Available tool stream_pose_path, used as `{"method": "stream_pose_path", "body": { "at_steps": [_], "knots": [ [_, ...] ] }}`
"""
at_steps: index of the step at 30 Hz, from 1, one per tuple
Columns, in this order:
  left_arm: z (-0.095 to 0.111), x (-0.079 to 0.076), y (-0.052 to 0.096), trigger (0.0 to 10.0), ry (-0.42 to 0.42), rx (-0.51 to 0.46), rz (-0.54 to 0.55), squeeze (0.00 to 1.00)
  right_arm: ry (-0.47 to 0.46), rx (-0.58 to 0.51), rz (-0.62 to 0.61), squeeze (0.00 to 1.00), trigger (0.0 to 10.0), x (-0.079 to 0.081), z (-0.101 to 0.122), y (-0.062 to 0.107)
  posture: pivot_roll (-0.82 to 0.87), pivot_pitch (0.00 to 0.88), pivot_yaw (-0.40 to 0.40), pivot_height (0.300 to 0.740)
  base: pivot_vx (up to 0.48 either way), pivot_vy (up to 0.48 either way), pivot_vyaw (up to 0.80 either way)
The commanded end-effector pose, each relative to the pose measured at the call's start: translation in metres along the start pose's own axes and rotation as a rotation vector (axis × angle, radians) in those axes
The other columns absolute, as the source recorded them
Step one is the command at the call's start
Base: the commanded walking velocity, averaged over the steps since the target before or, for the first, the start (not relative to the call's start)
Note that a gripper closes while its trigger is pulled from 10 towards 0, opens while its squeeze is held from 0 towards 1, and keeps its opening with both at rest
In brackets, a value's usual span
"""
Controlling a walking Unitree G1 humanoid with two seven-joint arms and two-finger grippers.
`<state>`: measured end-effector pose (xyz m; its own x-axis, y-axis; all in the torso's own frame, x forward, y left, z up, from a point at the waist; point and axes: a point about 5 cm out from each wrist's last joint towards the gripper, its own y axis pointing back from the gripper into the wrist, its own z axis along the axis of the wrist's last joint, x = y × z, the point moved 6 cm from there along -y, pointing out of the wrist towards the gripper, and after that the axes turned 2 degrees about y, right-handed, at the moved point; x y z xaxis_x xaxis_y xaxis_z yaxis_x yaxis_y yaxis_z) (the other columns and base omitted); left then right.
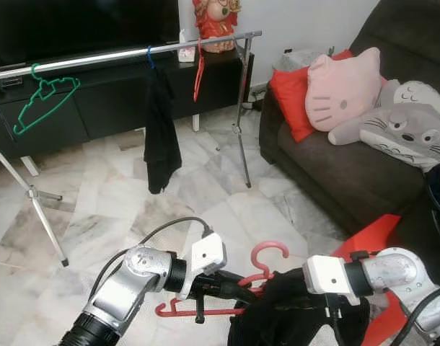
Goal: Hang hanger
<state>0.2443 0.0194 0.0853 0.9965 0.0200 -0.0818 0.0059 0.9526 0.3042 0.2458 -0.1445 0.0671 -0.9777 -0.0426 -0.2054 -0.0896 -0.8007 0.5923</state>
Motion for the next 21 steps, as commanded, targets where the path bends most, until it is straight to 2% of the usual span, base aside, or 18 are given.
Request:
{"method": "stream_pose_path", "body": {
  "at_steps": [1,21],
  "knots": [
    [0.0251,0.003,-0.0007,10.0,-0.09,-0.066,0.005,0.0,-0.003,0.002,0.017,0.0,0.0,0.002,-0.0011,-0.0022,-0.15,0.0,-0.068,0.74,0.0,0.0,0.0],
    [0.0313,0.006,-0.0032,10.0,-0.135,-0.097,0.032,0.0,-0.007,-0.038,0.033,0.0,0.0,0.0041,0.0061,-0.0038,-0.15,0.0,-0.071,0.74,0.0,0.0,0.0]
  ]
}}
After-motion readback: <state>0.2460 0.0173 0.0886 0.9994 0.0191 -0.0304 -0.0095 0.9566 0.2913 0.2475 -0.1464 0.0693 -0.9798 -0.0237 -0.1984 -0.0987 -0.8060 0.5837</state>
